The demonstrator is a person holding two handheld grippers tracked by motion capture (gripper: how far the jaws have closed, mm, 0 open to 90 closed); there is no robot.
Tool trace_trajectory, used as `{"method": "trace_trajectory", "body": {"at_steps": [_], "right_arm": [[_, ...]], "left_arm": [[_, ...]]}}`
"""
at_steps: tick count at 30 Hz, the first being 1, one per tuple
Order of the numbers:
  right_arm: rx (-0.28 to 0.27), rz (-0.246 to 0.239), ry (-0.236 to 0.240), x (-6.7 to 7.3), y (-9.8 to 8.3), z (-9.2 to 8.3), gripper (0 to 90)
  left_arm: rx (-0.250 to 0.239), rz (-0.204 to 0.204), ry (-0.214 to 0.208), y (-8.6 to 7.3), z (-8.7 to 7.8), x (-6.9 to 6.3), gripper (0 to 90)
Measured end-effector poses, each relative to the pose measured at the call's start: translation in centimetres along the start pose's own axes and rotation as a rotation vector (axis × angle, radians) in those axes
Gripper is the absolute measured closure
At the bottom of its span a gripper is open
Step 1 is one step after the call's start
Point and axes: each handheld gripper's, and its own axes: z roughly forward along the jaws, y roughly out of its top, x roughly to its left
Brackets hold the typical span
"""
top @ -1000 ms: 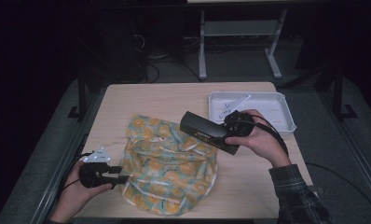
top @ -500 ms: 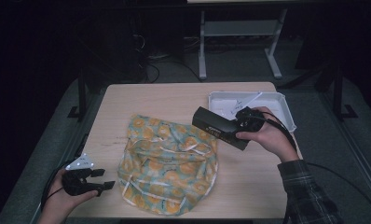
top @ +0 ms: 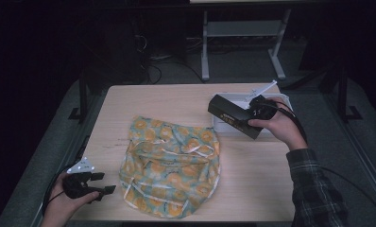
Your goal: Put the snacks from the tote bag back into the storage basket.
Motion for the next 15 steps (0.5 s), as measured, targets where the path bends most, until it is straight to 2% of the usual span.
{"method": "trace_trajectory", "body": {"at_steps": [5, 12, 15], "right_arm": [[0.019, 0.022, -0.032, -1.9, -0.4, 0.6, 41.1], [0.019, 0.065, -0.065, -4.2, -0.7, 1.2, 41.1], [0.004, 0.099, -0.063, -5.1, -0.9, 1.6, 41.1]], "left_arm": [[0.000, 0.000, 0.015, -0.1, 0.0, 0.4, 25.3], [-0.003, 0.001, 0.035, -0.1, -0.2, 0.8, 25.7], [0.000, 0.003, 0.043, -0.2, -0.3, 1.0, 25.6]]}}
